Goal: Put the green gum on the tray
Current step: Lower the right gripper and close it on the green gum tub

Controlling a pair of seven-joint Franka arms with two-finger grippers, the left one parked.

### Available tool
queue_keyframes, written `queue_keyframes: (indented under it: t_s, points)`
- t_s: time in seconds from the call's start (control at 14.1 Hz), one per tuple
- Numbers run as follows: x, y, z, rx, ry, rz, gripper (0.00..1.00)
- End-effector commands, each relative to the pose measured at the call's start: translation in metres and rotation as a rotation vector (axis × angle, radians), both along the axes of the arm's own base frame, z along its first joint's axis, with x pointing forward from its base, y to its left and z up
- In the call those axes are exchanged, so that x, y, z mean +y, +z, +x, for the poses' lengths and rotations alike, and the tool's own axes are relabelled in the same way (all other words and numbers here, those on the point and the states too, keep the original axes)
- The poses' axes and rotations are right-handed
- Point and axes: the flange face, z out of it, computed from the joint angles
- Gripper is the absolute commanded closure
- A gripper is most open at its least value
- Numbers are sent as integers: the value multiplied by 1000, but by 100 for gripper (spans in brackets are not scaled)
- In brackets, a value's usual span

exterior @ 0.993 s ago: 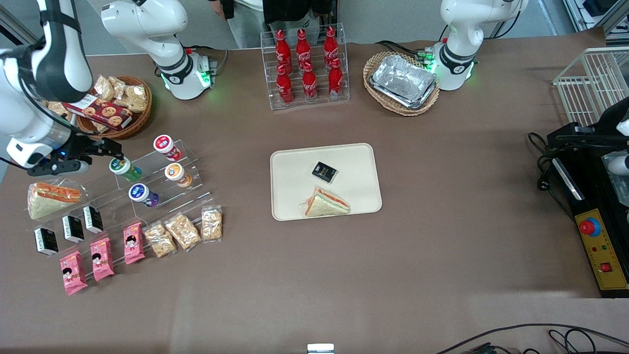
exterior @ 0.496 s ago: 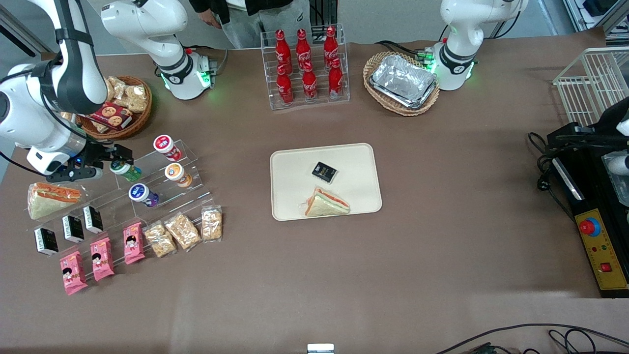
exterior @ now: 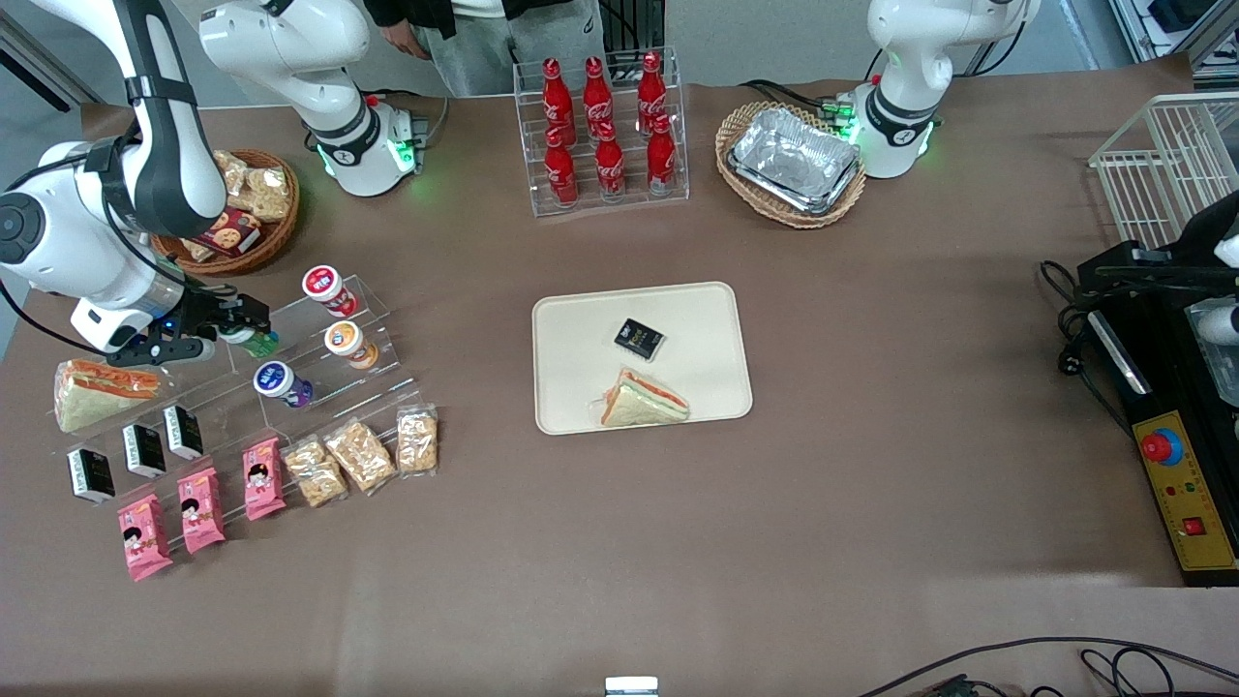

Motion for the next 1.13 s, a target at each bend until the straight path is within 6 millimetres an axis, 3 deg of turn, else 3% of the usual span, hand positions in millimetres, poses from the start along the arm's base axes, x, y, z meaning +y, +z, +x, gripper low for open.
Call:
queue_keyframes:
  t_s: [0.0, 0.07, 0.21, 0.43, 0.57, 0.78, 1.06]
  points:
    - [3, -7, -2, -17, -2, 0, 55]
    - [3, -6, -2, -18, -2, 1, 68]
    - [3, -6, -2, -18, -4, 0, 82]
    - [3, -6, -2, -17, -2, 1, 86]
    - [3, 5, -2, -26, 10, 4, 87]
    - [1, 57, -3, -18, 11, 18, 88]
    - [-1, 153, 4, 64, 0, 30, 88]
